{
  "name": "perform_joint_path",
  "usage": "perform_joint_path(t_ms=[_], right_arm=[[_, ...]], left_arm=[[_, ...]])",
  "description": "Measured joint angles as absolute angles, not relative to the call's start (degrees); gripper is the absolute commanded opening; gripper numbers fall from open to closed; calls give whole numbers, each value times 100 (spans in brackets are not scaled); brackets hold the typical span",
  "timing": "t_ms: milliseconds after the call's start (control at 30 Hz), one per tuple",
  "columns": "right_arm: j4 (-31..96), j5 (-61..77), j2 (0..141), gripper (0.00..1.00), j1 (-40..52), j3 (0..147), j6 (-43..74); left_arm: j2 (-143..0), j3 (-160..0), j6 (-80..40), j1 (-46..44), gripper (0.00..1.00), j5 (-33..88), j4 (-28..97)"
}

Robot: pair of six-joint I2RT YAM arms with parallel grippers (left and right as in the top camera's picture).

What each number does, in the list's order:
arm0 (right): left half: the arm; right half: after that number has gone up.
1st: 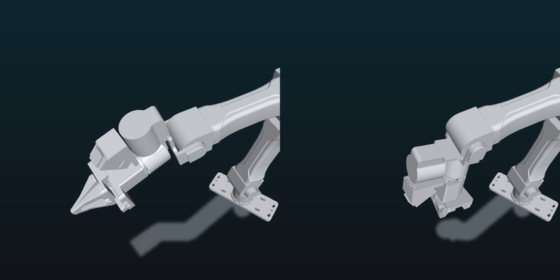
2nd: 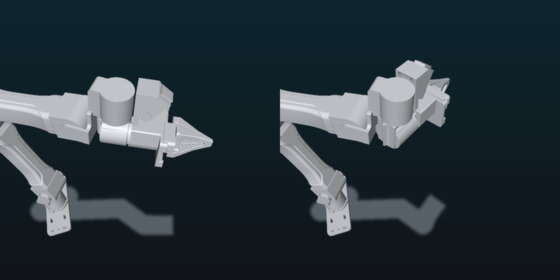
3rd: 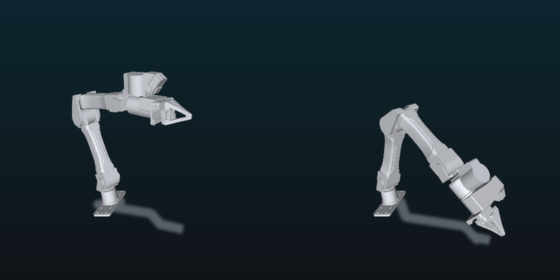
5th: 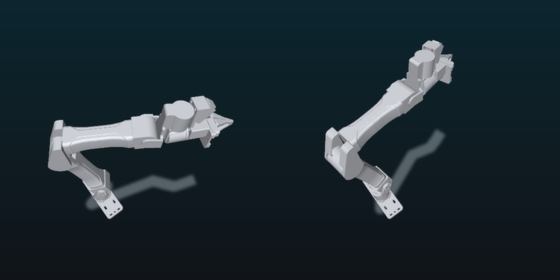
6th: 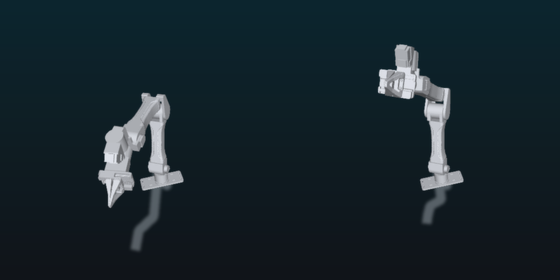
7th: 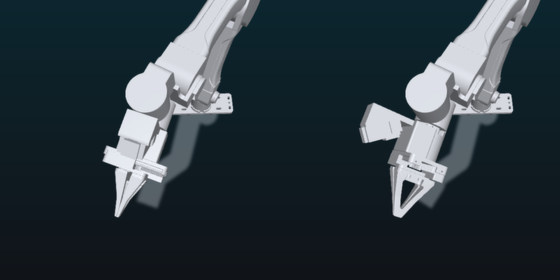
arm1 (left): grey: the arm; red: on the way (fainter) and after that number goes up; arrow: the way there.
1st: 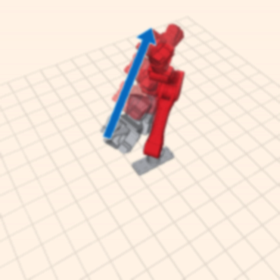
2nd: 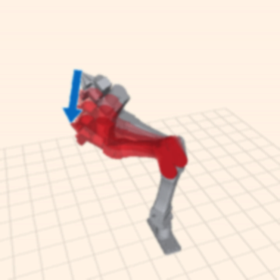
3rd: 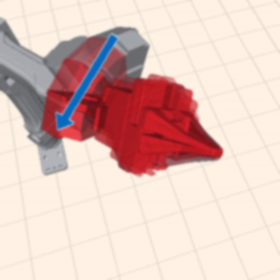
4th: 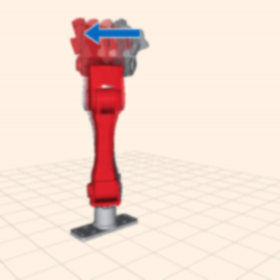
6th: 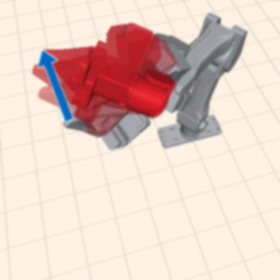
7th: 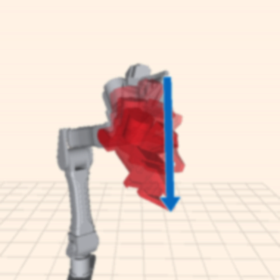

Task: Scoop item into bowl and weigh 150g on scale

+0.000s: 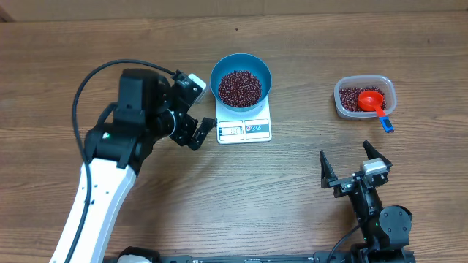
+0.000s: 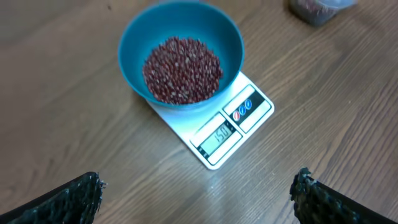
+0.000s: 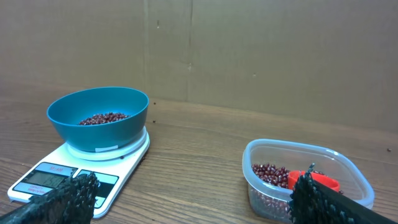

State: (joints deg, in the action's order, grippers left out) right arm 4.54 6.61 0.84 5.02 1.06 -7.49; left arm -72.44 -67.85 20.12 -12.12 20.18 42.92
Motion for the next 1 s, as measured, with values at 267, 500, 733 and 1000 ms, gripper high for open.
perform_joint_path(t_ms=[267, 500, 733, 1000], right_arm=[[454, 659, 84, 100, 504, 106, -746], [454, 657, 80, 100, 504, 106, -746], [456, 659, 73, 100, 502, 106, -746], [456, 661, 73, 100, 502, 106, -749]], left_arm=[[-6171, -6536, 1894, -1212, 100, 1070, 3767], [-4495, -4528, 1610, -1122, 100, 495, 2279], [-2816, -3013, 1339, -768, 100, 425, 1481], [-1409, -1881, 1208, -419, 99, 423, 1013]])
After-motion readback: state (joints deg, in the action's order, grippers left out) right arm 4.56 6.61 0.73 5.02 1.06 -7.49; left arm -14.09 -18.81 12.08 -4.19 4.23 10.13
